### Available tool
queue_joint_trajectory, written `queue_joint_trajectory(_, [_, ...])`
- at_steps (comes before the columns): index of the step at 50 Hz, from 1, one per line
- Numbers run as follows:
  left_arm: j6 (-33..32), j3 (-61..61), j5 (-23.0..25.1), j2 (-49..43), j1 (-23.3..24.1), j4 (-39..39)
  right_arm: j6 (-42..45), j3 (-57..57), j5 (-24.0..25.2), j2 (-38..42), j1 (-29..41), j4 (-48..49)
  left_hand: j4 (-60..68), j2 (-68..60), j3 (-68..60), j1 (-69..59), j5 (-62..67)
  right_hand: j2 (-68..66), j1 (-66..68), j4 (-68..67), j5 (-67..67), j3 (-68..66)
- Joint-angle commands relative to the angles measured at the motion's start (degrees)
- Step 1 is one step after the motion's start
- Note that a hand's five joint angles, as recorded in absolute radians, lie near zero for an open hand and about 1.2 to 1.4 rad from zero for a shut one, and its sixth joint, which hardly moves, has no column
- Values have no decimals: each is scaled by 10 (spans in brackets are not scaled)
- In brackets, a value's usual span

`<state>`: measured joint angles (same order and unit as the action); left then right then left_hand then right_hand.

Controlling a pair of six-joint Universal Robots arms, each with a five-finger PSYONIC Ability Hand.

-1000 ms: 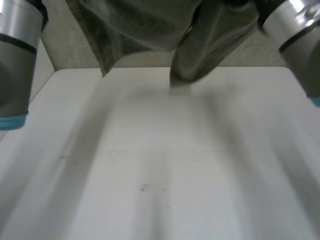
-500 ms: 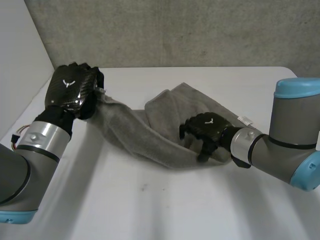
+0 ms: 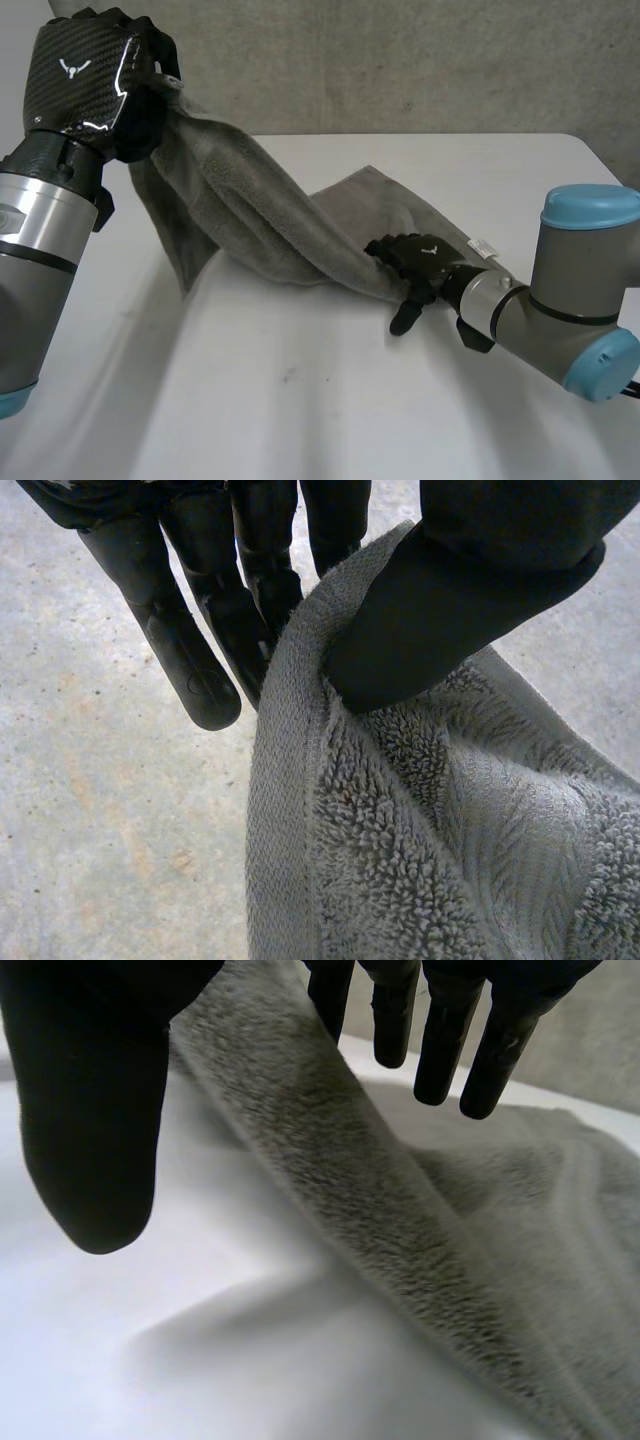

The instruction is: Fold the towel.

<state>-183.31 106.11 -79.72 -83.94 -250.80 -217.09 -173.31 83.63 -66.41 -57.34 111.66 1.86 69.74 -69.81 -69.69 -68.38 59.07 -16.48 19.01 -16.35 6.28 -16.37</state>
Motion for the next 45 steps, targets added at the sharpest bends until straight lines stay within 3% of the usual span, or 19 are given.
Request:
queue_joint_trajectory(1, [0,8,1,14,-15,0,0,-41,-20,31,-18,16,103,-102,-103,-116,109,-77,52,-79,79,-78])
queue_joint_trajectory(14, [37,2,3,30,-44,0,-1,-76,-21,85,-42,16,103,-102,-103,-116,109,-168,143,-169,170,-169])
queue_joint_trajectory(17, [38,2,3,31,-51,0,-2,-79,-21,86,-46,16,103,-102,-103,-116,109,-279,254,-281,281,-280])
queue_joint_trajectory(19, [38,2,4,31,-55,0,-3,-82,-21,81,-54,16,103,-102,-103,-116,109,-570,545,-572,572,-571])
queue_joint_trajectory(21, [38,2,4,30,-58,0,-4,-82,-21,75,-62,16,103,-102,-103,-116,109,-635,609,-636,637,-636])
queue_joint_trajectory(30, [39,5,4,26,-76,-1,-7,-88,-24,-9,-114,15,103,-102,-103,-116,109,-635,610,-637,637,-636])
queue_joint_trajectory(36, [39,0,4,26,-78,-1,-3,-120,-21,-124,-138,14,103,-102,-103,-116,109,-635,610,-637,637,-636])
queue_joint_trajectory(38, [39,-1,4,26,-77,-1,4,-142,-14,-201,-148,10,103,-102,-103,-116,109,-635,610,-637,637,-636])
queue_joint_trajectory(41, [39,-4,4,26,-76,-1,5,-158,-7,-232,-154,5,103,-102,-103,-116,109,-635,610,-637,637,-636])
queue_joint_trajectory(45, [41,-5,4,26,-73,-1,7,-198,36,-260,-170,-70,103,-102,-103,-116,109,-635,610,-637,637,-636])
